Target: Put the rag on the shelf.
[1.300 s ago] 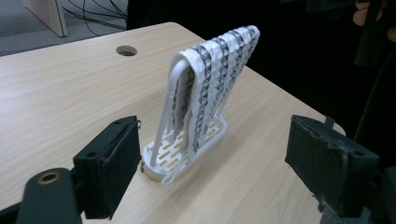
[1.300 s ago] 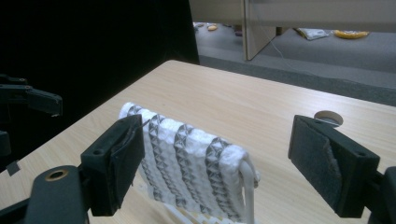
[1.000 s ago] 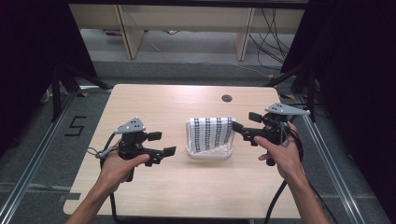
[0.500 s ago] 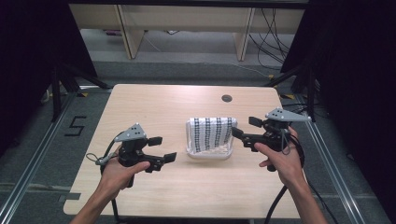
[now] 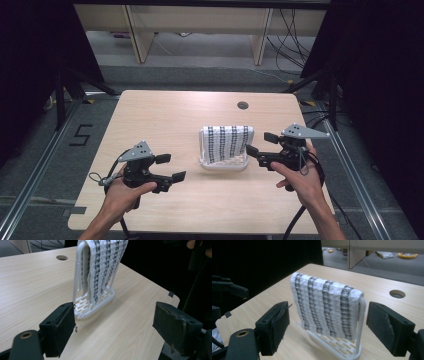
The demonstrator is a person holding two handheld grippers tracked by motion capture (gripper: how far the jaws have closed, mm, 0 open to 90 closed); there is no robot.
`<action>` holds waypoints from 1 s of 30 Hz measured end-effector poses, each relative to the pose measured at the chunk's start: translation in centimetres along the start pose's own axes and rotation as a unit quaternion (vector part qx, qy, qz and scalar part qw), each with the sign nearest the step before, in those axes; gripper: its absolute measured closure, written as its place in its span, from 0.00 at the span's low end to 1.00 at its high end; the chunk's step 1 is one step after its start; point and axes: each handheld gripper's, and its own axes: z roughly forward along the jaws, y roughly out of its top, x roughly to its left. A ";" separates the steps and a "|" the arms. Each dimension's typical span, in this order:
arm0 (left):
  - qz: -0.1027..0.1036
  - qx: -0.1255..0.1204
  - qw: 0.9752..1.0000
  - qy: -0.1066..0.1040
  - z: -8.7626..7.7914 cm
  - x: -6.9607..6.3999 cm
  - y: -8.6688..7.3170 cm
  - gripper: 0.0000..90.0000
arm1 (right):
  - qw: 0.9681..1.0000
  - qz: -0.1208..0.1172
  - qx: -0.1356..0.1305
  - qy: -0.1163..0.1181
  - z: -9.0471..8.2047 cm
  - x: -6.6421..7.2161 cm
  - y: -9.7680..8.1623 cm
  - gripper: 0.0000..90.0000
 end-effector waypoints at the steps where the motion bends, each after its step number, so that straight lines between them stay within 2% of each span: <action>1: 0.001 0.000 1.000 -0.002 0.0 0.1 -0.1 0.19 | 1.000 0.005 0.000 0.001 0.0 0.1 -0.1 0.22; 2: -0.001 -0.001 1.000 -0.001 0.0 0.1 -0.3 0.19 | 1.000 -0.013 -0.004 -0.005 -0.1 0.0 -0.2 0.22; 5: -0.002 -0.002 1.000 0.004 -0.1 0.0 -0.7 0.19 | 1.000 -0.005 -0.001 0.002 0.0 0.3 -0.5 0.22; 6: -0.001 -0.001 1.000 0.005 -0.1 0.0 -0.9 0.19 | 1.000 0.013 0.005 0.005 0.0 0.6 -0.6 0.22; 7: 0.002 0.000 1.000 0.002 -0.1 0.0 -1.1 0.19 | 1.000 -0.001 0.002 0.003 0.1 0.5 -0.7 0.22; 9: 0.001 0.003 1.000 0.005 -0.1 -0.1 -1.4 0.19 | 1.000 0.004 0.005 0.003 0.2 0.7 -1.0 0.22; 10: 0.002 0.002 1.000 0.001 0.0 -0.1 -1.6 0.19 | 1.000 -0.011 0.008 0.002 0.4 0.7 -1.2 0.22; 11: 0.004 0.003 1.000 -0.001 -0.1 -0.1 -1.7 0.19 | 1.000 -0.011 0.008 0.002 0.4 0.7 -1.2 0.22; 12: 0.003 0.004 1.000 0.004 0.0 -0.2 -2.0 0.19 | 1.000 0.000 0.012 0.007 0.6 0.9 -1.6 0.22; 13: 0.003 0.004 1.000 0.004 0.0 -0.2 -2.0 0.19 | 1.000 0.000 0.012 0.007 0.6 0.9 -1.6 0.22; 14: 0.003 0.001 1.000 -0.001 0.1 -0.2 -2.3 0.19 | 1.000 -0.010 0.010 0.005 0.8 0.8 -1.7 0.22; 15: 0.003 0.006 1.000 0.004 0.1 -0.4 -2.6 0.19 | 1.000 0.007 0.017 0.008 0.9 1.1 -1.9 0.22; 16: 0.003 0.006 1.000 0.004 0.1 -0.4 -2.6 0.19 | 1.000 0.007 0.017 0.008 0.9 1.1 -1.9 0.22; 18: 0.006 0.008 1.000 0.001 0.2 -0.5 -3.1 0.19 | 1.000 -0.008 0.020 0.007 1.2 1.2 -2.2 0.22; 19: 0.006 0.008 1.000 0.001 0.2 -0.5 -3.1 0.19 | 1.000 -0.008 0.020 0.007 1.2 1.2 -2.2 0.22; 20: 0.006 0.005 1.000 -0.004 0.3 -0.4 -3.3 0.19 | 1.000 0.006 0.022 0.009 1.3 1.5 -2.4 0.22; 21: 0.007 0.006 1.000 -0.001 0.3 -0.5 -3.5 0.19 | 1.000 -0.015 0.015 0.007 1.4 1.3 -2.5 0.22; 22: 0.006 0.006 1.000 -0.001 0.3 -0.5 -3.8 0.19 | 1.000 -0.003 0.021 0.013 1.4 1.6 -2.7 0.22; 23: 0.006 0.006 1.000 -0.001 0.3 -0.5 -3.8 0.19 | 1.000 -0.011 0.021 0.016 1.5 1.6 -2.8 0.22; 24: 0.004 0.003 1.000 -0.007 0.4 -0.5 -4.0 0.19 | 1.000 0.002 0.023 0.016 1.4 1.8 -2.9 0.22; 25: 0.006 0.008 1.000 -0.001 0.4 -0.6 -4.1 0.19 | 0.999 -0.016 0.017 0.021 1.5 1.6 -2.9 0.22; 27: 0.007 0.007 1.000 -0.004 0.5 -0.5 -4.5 0.19 | 1.000 0.000 0.022 0.021 1.4 2.0 -3.1 0.22; 28: 0.007 0.009 1.000 0.003 0.4 -0.6 -4.5 0.19 | 0.999 -0.012 0.024 0.017 1.3 1.8 -3.2 0.22; 30: 0.008 0.010 1.000 0.002 0.4 -0.6 -4.6 0.19 | 1.000 -0.009 0.017 0.022 1.4 1.9 -3.3 0.22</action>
